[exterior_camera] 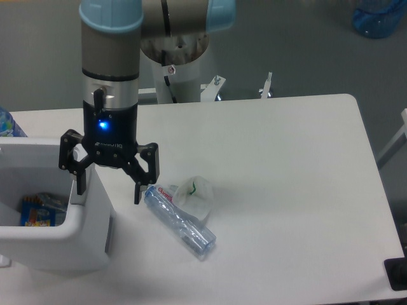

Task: Open the trash can
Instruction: 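Hold the gripper at the bin rim as the lid swings open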

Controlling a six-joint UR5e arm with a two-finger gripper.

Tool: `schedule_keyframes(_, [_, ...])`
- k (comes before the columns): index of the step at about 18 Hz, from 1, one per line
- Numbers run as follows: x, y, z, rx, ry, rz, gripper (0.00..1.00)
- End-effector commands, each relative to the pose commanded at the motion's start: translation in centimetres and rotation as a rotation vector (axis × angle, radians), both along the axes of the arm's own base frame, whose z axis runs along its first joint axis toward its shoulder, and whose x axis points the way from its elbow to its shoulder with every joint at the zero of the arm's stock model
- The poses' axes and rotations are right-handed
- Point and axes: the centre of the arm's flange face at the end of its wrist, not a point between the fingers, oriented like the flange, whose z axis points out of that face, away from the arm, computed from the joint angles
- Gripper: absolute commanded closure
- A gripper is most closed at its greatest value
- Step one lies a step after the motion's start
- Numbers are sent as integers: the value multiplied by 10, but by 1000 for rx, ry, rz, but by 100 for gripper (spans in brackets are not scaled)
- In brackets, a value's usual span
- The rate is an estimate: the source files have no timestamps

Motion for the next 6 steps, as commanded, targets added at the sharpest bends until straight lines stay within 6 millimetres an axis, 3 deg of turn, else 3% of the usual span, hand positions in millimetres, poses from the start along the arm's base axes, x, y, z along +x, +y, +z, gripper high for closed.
schedule_keyframes(6, [-43, -27, -6, -124, 98, -56, 0])
